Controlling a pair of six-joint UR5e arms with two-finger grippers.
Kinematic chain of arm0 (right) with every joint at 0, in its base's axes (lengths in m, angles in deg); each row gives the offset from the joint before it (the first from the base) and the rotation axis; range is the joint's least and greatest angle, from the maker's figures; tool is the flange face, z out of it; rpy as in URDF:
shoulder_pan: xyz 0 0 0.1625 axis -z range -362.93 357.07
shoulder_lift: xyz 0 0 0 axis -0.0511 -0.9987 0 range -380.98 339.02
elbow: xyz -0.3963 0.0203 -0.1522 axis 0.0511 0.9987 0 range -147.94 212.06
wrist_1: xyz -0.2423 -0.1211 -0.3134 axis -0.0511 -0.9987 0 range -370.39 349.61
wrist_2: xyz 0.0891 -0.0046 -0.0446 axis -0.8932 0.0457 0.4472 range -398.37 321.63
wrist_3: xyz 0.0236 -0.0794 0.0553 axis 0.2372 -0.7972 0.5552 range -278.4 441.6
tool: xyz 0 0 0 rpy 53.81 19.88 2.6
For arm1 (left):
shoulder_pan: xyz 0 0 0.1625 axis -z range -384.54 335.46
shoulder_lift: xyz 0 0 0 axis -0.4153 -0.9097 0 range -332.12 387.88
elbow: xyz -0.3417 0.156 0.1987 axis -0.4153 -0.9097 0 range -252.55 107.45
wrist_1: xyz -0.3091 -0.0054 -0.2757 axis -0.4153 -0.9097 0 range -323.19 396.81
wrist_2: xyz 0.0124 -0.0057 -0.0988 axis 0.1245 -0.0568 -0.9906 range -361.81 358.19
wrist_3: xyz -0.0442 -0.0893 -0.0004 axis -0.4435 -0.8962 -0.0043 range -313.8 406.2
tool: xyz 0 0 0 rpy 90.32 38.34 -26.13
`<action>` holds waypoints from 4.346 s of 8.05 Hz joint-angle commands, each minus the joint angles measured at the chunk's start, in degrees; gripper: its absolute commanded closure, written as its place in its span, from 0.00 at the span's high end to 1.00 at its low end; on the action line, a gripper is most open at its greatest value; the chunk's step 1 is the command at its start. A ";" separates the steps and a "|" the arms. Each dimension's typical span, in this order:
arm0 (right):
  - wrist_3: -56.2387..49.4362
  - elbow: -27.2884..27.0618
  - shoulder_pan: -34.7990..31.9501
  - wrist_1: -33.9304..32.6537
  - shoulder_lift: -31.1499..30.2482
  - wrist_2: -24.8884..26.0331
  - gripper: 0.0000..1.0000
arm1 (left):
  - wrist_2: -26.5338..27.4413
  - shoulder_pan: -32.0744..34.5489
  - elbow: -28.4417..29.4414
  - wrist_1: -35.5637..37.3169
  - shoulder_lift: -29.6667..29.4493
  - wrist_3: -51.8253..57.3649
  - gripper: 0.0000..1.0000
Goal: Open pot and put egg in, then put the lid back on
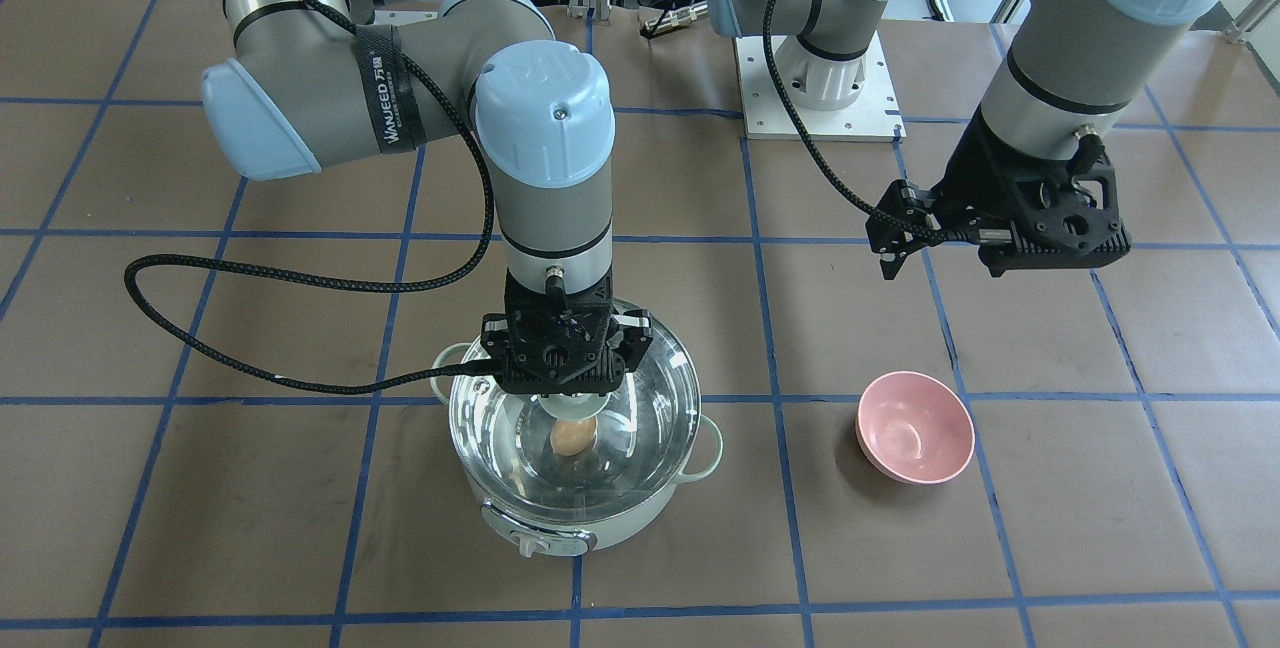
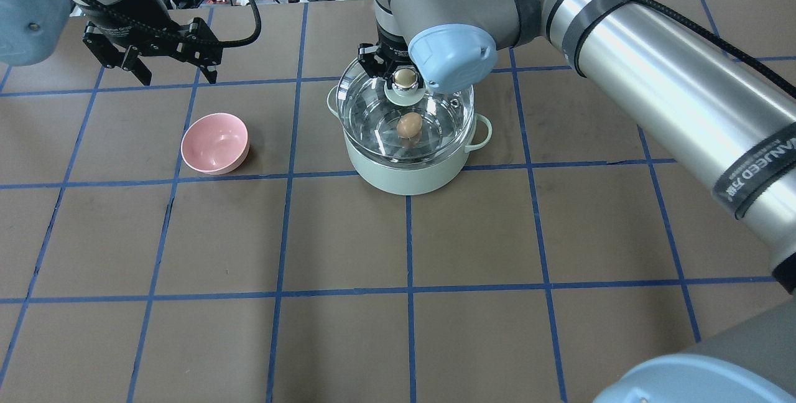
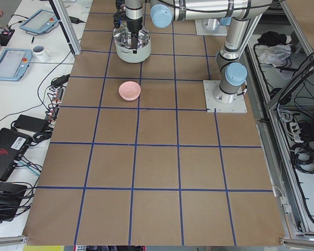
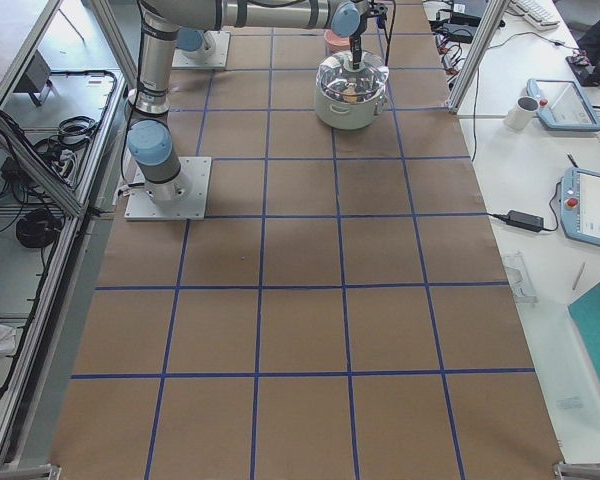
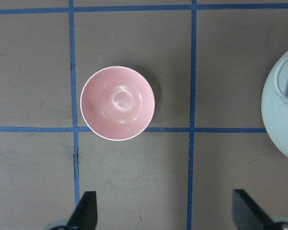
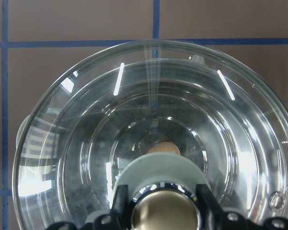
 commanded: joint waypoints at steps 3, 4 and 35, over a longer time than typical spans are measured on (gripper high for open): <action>-0.01 -0.55 0.04 0.47 0.71 -1.32 0.21 | -0.14 2.79 -1.23 0.09 1.72 -4.02 1.00; -0.79 -0.55 0.04 0.38 0.79 -1.23 0.21 | -0.06 2.79 -1.23 0.00 1.81 -4.10 1.00; -19.67 -10.04 15.84 19.94 -26.52 -1.06 1.00 | -0.93 2.97 -1.23 0.97 0.50 -4.81 1.00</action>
